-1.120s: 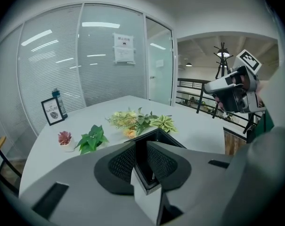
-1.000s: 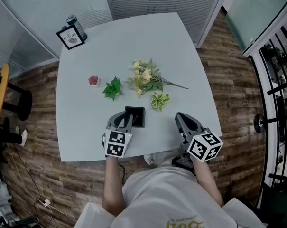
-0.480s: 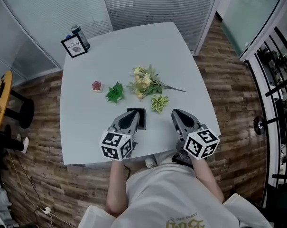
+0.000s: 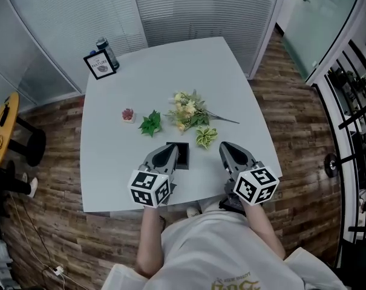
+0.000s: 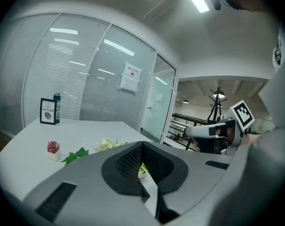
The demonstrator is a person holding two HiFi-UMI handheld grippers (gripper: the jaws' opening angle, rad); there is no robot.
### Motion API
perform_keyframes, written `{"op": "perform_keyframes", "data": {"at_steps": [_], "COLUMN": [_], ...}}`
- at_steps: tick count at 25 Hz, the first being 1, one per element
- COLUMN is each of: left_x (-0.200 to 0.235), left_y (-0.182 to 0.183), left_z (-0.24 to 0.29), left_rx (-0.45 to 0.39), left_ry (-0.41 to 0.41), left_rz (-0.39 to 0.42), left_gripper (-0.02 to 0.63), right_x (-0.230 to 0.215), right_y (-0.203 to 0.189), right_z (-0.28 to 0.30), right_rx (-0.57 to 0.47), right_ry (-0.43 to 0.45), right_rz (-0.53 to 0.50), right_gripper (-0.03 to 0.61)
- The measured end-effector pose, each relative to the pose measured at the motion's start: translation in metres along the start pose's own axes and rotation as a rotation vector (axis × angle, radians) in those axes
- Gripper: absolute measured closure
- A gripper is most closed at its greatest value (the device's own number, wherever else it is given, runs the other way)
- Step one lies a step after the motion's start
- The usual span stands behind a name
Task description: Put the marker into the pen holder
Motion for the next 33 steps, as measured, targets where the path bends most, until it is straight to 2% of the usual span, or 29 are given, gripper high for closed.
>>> {"op": "perform_keyframes", "data": {"at_steps": [11,33], "left_x": [0.005,0.008], "left_y": [-0.001,-0.012], "left_z": [-0.001,0.003], "left_rx": [-0.003,0.043], "left_ry": [-0.005,-0.003], "left_rz": [0.004,-0.013], "left_gripper": [0.601,0.601], "right_x": [0.001,0.002], "right_y": [-0.002,-0.007], "right_z": [0.005,0.006], "right_rx": [0.011,0.030], "right_ry": [0.007,0.021], "right_rz": [-0.004,0.002], "right_gripper": [0.563,0.563]}}
Point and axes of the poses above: the fingertips, and each gripper's own axes: z forward along the fingers, x to its left, y out of its top, the point moved 1 cm from there along -z, backward along the fingers, and after that the axes turned 6 degrees about -z, right-handed, at the moved point
